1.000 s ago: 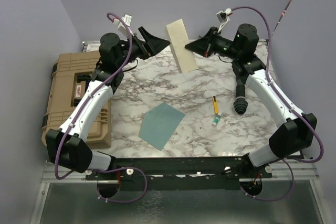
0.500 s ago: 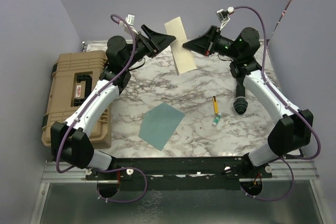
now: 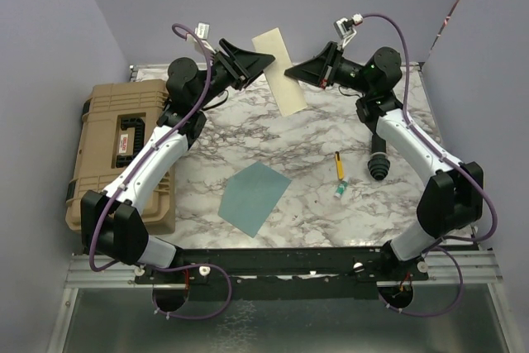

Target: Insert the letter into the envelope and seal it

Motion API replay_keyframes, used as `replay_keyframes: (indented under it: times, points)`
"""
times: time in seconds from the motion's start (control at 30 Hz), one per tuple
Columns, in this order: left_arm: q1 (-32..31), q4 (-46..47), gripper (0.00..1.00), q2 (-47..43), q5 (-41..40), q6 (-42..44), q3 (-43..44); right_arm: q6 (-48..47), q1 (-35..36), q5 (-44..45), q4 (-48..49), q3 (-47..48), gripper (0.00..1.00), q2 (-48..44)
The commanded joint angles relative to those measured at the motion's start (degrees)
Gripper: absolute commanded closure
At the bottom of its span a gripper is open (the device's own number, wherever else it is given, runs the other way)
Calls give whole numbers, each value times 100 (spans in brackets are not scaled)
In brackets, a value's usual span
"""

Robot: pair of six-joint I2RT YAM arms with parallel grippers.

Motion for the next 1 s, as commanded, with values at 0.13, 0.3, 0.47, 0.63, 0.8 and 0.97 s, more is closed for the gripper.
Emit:
replay_keyframes:
  times: [0.13,0.3,0.47,0.63,0.8,0.97]
  points:
    - [-30,450,53,49,-87,-191,-51,612,-2,139,157,-164,99,170]
    - [-65,456,64,74,-351,182,-149,928,0,-1,328,-118,100,278]
    - [-82,456,66,165,-292,368,-101,1044,3,-14,399,-129,99,305]
    - [-83,415,72,179,-213,614,-161,1061,3,-38,399,-136,99,294]
    - [-85,419,74,176,-169,677,-157,1045,1,-103,348,-129,99,303]
    - [-89,415,81,215,-143,666,-110,1057,0,-138,378,-139,99,339]
